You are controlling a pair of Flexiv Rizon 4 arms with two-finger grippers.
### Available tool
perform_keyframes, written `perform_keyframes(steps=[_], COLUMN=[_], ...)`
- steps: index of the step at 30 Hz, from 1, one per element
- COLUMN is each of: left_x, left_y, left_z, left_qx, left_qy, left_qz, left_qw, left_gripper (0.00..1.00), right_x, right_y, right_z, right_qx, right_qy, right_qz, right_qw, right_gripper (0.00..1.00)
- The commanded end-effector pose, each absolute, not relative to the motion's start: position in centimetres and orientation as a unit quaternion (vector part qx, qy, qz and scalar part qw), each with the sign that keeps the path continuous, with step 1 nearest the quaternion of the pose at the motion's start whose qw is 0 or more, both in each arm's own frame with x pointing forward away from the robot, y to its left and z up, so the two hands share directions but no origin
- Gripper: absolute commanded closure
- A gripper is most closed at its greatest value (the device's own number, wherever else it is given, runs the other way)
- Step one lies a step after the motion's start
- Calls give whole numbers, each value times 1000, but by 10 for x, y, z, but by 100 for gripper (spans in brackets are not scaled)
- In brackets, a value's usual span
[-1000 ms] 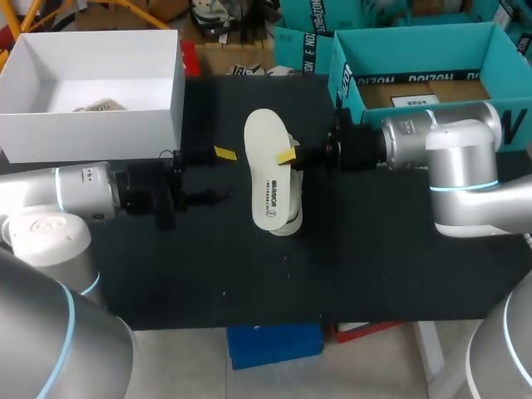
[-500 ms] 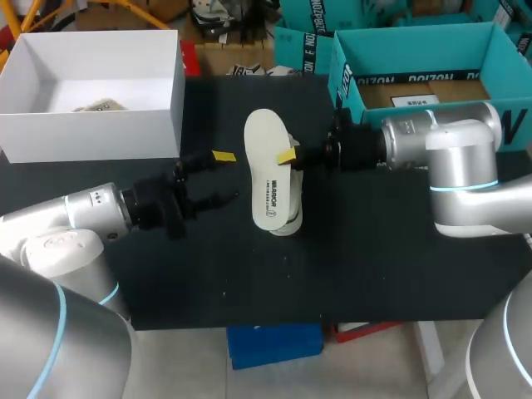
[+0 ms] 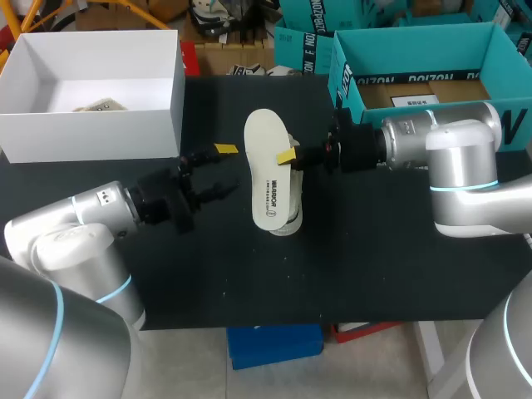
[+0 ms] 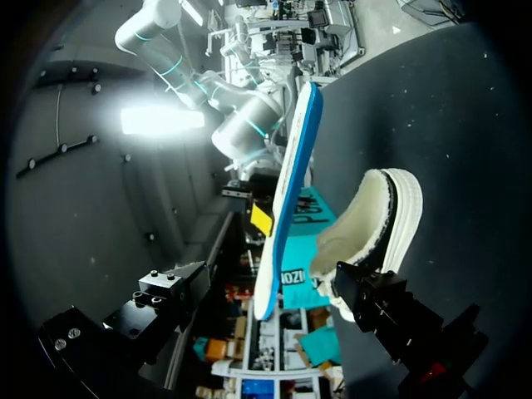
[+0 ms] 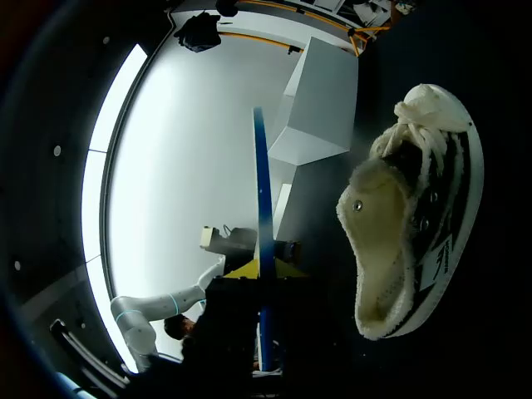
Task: Take the shoe out of the shoebox, open the shoe tongue, remove and reinsert the insole, then place the shoe into the shoebox
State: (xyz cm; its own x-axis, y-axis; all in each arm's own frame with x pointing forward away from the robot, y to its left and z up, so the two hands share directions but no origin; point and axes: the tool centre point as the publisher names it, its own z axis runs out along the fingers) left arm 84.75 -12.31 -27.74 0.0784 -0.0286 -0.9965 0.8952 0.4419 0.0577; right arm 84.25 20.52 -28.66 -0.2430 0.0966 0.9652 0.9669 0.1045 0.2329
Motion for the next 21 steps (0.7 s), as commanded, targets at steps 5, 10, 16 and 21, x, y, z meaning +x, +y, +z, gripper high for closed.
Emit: perform_keyframes(steps=[5,10,16,21], left_x=[866,874,879,882], left_y=[-141,-150,-155,-159], left_z=[-275,-273,-274,-276], left_qx=[380,385,387,385], left_qy=[568,564,563,564], left_qz=[-368,-369,-368,-371], left_qw=[631,631,630,630], left_gripper=[0,27,38,51], right_x=[843,843,843,843], right_y=[206,206,206,206], right_z=[-287,-287,-287,-287], right_qx=[-440,-440,-440,-440], right_qy=[-606,-606,-606,-606], right_qz=[-504,-504,-504,-504], right_qw=[431,431,431,431], right_gripper=[100,100,100,100])
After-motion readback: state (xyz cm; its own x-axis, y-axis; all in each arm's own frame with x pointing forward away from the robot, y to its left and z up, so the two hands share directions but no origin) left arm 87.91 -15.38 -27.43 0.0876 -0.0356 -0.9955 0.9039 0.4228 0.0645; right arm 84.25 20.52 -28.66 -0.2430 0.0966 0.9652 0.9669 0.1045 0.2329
